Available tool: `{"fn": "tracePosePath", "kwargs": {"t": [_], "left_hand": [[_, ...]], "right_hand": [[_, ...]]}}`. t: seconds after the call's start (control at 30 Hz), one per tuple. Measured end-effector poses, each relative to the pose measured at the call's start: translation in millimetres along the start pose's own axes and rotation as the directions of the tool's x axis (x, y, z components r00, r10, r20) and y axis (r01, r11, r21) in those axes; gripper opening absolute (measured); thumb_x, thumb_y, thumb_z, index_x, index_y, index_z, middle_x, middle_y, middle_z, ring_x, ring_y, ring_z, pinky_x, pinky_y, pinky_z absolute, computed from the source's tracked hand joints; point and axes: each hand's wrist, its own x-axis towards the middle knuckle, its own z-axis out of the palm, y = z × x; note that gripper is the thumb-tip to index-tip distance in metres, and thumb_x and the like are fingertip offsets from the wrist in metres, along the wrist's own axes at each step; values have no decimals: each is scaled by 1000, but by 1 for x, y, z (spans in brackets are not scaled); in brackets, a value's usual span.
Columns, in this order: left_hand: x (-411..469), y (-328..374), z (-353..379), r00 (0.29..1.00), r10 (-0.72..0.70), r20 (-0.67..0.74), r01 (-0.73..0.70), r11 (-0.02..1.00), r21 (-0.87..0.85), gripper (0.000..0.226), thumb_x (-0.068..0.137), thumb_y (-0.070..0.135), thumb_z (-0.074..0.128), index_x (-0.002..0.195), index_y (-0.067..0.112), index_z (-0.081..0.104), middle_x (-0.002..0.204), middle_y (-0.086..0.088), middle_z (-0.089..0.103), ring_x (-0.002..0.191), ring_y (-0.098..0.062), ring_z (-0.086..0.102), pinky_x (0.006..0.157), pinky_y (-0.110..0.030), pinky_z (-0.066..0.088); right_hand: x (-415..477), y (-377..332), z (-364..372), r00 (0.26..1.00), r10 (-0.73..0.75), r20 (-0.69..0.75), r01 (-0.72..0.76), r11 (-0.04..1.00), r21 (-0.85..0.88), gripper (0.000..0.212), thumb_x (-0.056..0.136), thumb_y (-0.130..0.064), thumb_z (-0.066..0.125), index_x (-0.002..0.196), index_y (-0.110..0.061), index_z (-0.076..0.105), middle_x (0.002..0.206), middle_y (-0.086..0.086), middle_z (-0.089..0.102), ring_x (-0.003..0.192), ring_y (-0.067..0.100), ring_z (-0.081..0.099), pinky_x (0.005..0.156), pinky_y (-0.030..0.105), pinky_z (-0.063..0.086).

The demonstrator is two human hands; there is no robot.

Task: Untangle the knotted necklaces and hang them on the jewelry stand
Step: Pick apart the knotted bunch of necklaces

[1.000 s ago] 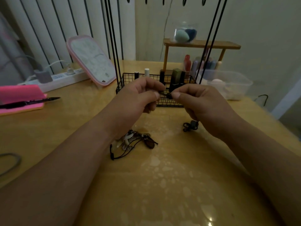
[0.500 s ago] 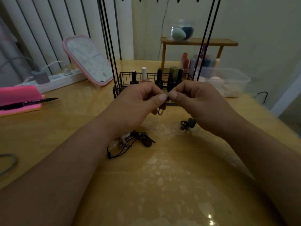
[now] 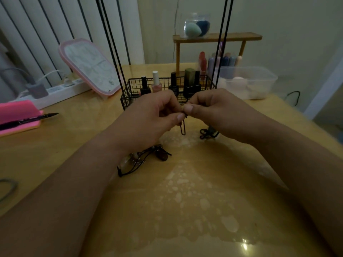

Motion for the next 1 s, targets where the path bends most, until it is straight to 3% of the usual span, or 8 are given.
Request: {"fn": "tracePosePath", "kwargs": {"t": [0.13,0.23,0.33,0.4,0.53,0.77,0.9,1.0], "left_hand": [[0,3,0,999,-41,-24,38,994,-98,7,102,22,63,96,20,63,83,7,73,84,-10,73,82,-24,56],[1,5,0,994,-107,-18,98,957,-275,8,105,15,58,97,15,59,95,2,77,93,-12,75,85,-28,57],[2,5,1,988,-157,0,143,902,-408,10,106,9,54,96,11,56,91,-4,77,91,-22,77,92,-45,61],[2,5,1,985,-174,-1,156,886,-436,10,105,6,54,95,9,54,86,-5,74,85,-25,76,89,-47,62],[2,6,0,980,-195,-32,158,871,-465,14,100,-1,57,91,9,53,78,-7,70,69,-24,69,76,-36,62],[2,7,-3,968,-248,-37,178,782,-598,17,96,-7,56,94,9,52,78,-12,66,52,-21,55,69,-39,60],[1,7,-4,973,-229,-28,174,809,-561,15,97,-5,59,97,8,54,75,-7,69,51,-22,55,67,-41,62],[1,8,-3,976,-216,-17,175,834,-523,12,99,-1,60,96,9,54,78,-8,70,51,-23,55,67,-43,63]], "right_hand": [[2,4,0,996,82,22,-85,971,223,29,104,-36,58,105,-11,73,56,-11,48,50,4,41,53,25,35],[4,6,3,993,108,47,-117,933,339,34,105,-36,57,110,-5,70,57,-10,46,50,6,38,47,21,34],[4,4,7,994,96,48,-107,929,354,31,106,-36,56,104,-8,69,59,-10,48,51,5,39,47,20,35],[4,2,8,994,103,48,-114,928,356,27,106,-36,56,99,-12,67,61,-9,49,52,6,41,48,21,35],[4,1,7,992,116,45,-125,923,363,24,106,-35,55,91,-18,62,61,-8,49,51,6,41,47,20,35],[0,0,4,999,9,-39,-4,992,127,17,106,-36,53,101,-26,66,64,-14,55,56,-1,48,54,18,40],[-2,-3,8,996,-89,-33,91,994,58,17,99,-43,61,114,-36,64,90,-5,70,81,7,66,69,34,56],[-1,-3,10,986,-148,-83,150,988,28,9,100,-35,63,108,-32,67,90,-8,71,86,6,68,71,17,53]]}}
